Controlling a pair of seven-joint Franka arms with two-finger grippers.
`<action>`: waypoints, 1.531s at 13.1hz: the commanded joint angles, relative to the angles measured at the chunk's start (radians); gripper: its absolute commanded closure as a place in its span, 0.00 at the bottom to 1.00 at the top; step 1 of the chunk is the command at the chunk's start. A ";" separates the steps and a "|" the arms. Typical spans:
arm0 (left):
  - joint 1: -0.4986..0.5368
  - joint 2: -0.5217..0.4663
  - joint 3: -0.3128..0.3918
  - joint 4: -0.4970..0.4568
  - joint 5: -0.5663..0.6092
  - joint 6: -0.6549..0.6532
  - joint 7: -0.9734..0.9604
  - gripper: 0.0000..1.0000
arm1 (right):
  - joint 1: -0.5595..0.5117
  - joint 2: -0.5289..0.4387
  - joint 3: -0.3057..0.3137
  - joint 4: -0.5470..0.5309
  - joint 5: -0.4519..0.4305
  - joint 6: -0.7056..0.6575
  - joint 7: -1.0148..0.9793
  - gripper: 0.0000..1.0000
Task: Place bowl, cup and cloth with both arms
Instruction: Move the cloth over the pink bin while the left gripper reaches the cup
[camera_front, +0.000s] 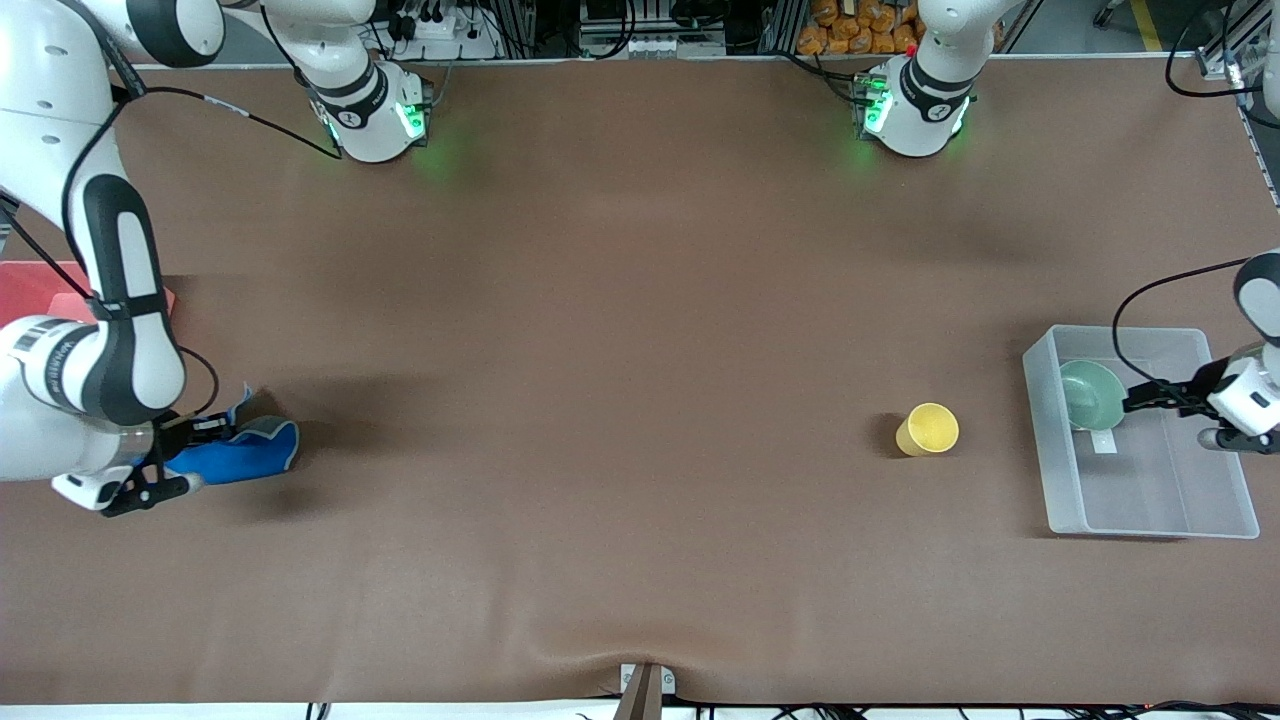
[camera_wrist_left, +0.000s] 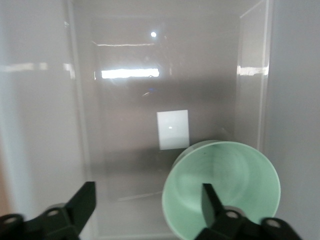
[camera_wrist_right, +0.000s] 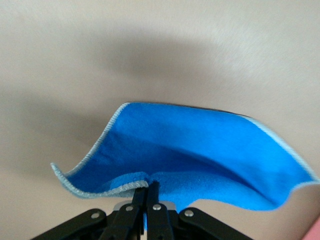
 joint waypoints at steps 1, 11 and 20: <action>0.000 -0.078 -0.032 0.020 0.032 -0.084 0.007 0.00 | -0.005 -0.055 0.005 0.032 0.014 -0.022 -0.012 1.00; -0.098 -0.115 -0.269 0.008 0.073 -0.219 -0.533 0.00 | -0.062 -0.373 -0.006 0.032 -0.003 -0.042 -0.013 1.00; -0.218 0.037 -0.266 -0.015 0.186 -0.069 -0.812 0.04 | -0.333 -0.461 -0.003 0.029 -0.117 -0.054 -0.209 1.00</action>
